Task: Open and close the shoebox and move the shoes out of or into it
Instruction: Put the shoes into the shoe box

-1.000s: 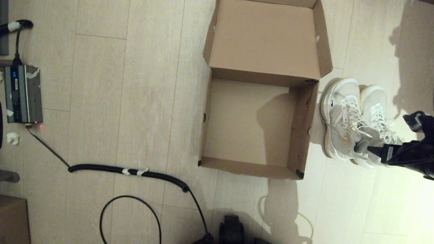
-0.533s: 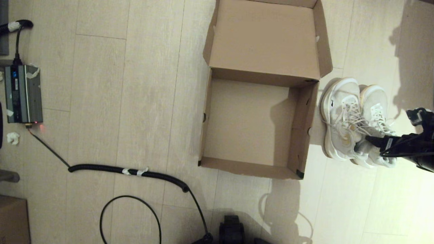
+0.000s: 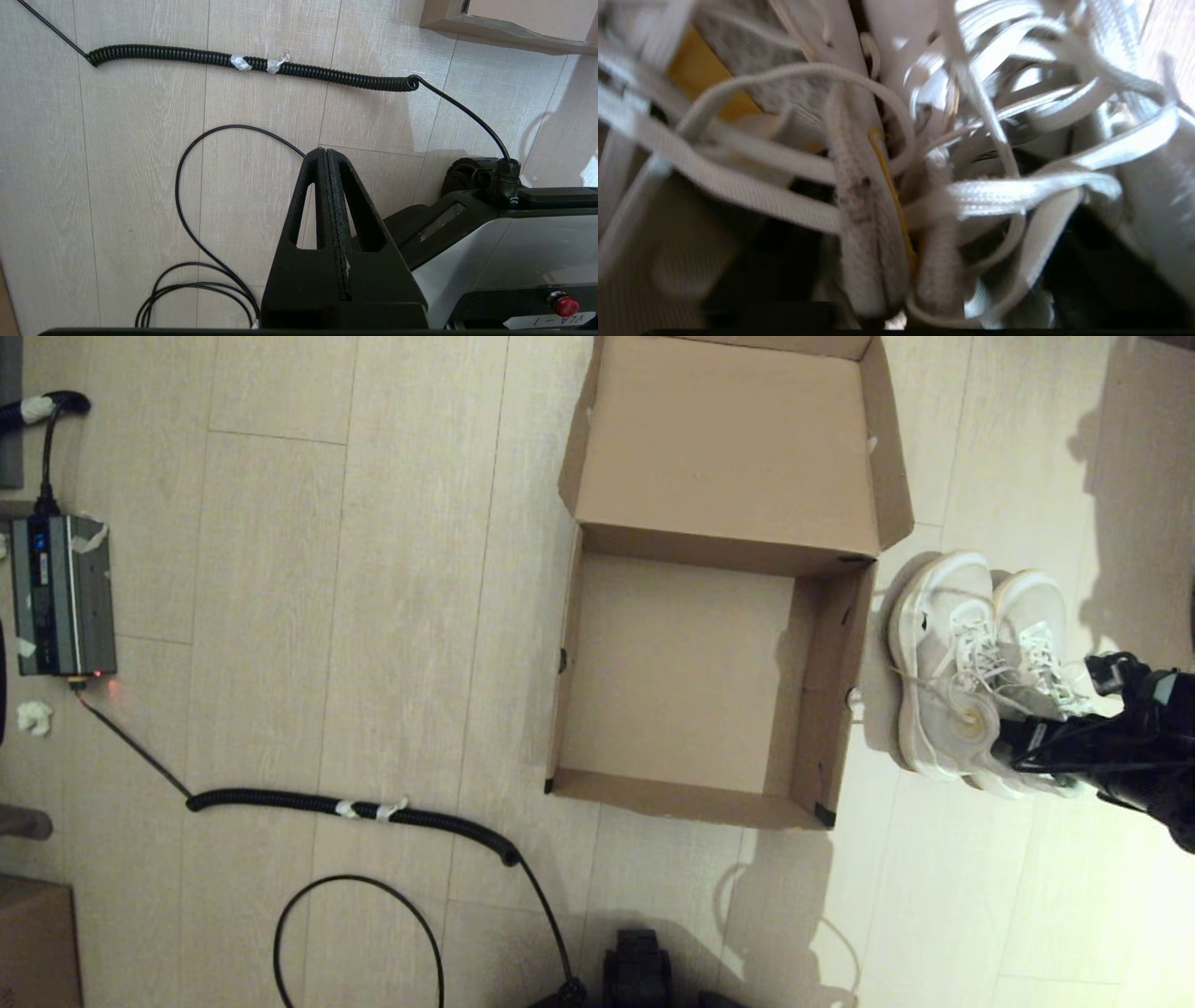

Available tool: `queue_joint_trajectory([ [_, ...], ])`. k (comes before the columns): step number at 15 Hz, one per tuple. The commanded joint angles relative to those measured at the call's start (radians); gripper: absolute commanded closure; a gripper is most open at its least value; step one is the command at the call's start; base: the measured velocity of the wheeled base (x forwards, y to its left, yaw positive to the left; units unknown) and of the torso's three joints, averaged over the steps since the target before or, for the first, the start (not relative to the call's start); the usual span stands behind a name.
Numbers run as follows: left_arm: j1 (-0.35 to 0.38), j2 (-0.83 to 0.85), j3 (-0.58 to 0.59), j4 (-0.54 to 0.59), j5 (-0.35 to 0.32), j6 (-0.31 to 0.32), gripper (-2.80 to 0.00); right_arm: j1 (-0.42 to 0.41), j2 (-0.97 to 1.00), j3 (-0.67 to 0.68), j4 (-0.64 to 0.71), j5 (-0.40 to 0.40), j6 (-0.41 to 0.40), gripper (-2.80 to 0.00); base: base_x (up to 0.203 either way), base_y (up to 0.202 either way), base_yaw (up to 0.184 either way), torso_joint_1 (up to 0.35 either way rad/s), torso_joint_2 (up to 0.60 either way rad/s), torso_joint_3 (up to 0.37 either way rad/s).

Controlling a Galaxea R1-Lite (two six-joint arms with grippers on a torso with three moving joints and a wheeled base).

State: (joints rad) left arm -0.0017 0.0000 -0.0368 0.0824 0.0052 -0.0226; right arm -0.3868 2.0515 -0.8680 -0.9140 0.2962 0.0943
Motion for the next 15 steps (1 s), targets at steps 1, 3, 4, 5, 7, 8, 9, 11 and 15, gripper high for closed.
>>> queue_joint_trajectory([
  [1,0.0,0.0,0.0,0.0,0.001,0.0,0.0,0.0,0.076,-0.025,-0.036,-0.006,0.013,0.0,0.0,0.0,0.0,0.0,0.0,0.0],
  [3,0.0,0.0,0.0,0.0,0.001,-0.002,0.0,-0.001,0.11,-0.033,-0.045,-0.015,0.022,0.0,0.0,0.0,0.0,0.0,0.0,0.0],
  [4,0.0,0.0,0.0,0.002,0.001,-0.002,0.0,-0.001,0.104,-0.022,-0.045,-0.017,0.033,0.0,0.0,0.0,0.0,0.0,0.0,0.0],
  [5,0.0,0.0,0.0,0.002,0.001,-0.001,0.0,-0.003,0.081,-0.014,-0.042,-0.018,0.042,0.0,0.0,0.0,0.0,0.0,0.0,0.0],
  [7,0.0,0.0,-0.001,0.002,0.001,0.0,0.0,-0.014,-0.019,0.013,-0.015,-0.02,0.047,0.0,0.0,0.0,0.0,0.0,0.0,0.0],
  [8,0.0,0.0,0.0,0.0,0.001,-0.002,0.0,-0.017,-0.101,0.025,0.026,-0.019,0.048,0.0,0.0,0.0,0.0,0.0,0.0,0.0],
  [9,0.0,0.0,0.0,0.0,0.001,-0.002,0.0,-0.018,-0.186,0.031,0.085,-0.016,0.048,0.0,0.0,0.0,0.0,0.0,0.0,0.0],
  [11,0.0,0.0,0.0,0.002,0.001,-0.002,0.0,-0.02,-0.405,0.043,0.248,0.014,0.049,0.0,0.0,0.0,0.0,0.0,0.0,0.0],
  [15,0.0,0.007,0.0,0.002,0.001,-0.002,0.0,-0.02,-0.76,0.026,0.585,0.089,0.049,0.0,0.0,0.0,0.0,0.0,0.0,0.0],
])
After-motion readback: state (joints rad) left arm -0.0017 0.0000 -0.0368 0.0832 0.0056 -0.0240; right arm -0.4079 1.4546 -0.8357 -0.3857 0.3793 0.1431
